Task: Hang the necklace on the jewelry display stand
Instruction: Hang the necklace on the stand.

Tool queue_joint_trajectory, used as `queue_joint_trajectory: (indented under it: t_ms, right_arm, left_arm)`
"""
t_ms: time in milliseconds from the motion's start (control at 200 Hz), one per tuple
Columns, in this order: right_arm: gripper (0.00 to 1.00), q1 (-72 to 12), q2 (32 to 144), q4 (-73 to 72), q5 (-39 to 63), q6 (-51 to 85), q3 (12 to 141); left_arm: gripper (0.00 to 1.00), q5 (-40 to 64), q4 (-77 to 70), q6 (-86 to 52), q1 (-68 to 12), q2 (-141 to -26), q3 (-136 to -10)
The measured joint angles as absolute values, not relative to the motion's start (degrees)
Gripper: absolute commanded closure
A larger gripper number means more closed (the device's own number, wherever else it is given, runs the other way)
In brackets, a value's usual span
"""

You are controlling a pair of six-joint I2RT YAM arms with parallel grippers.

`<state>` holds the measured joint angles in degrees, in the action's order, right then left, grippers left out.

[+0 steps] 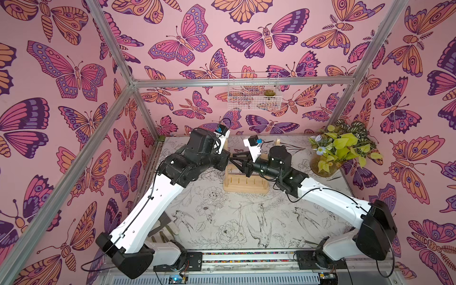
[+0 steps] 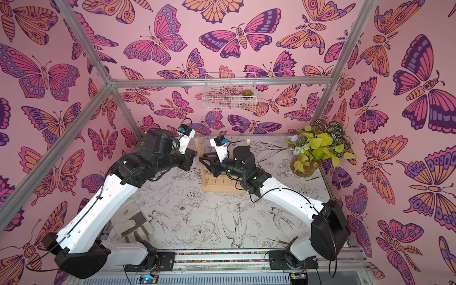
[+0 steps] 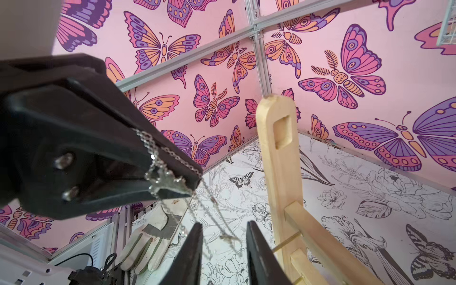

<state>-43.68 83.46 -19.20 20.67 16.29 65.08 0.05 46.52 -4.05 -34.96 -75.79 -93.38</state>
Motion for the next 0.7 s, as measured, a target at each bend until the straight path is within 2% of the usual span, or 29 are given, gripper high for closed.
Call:
queue_joint_trajectory:
  t_ms: [225,701]
  right_arm:
    - [0.69,-45.36,82.41,-19.44,20.62,16.08,64.53]
    - [0.84,-45.69,84.42,-20.16,17.39,16.08,66.15]
  left_arm:
    - [1.00,0.10,46.52,-4.08,-35.29,-75.68,-93.17]
    - [1.00,0.25,46.52,-4.08,-35.70,-75.07,-93.14]
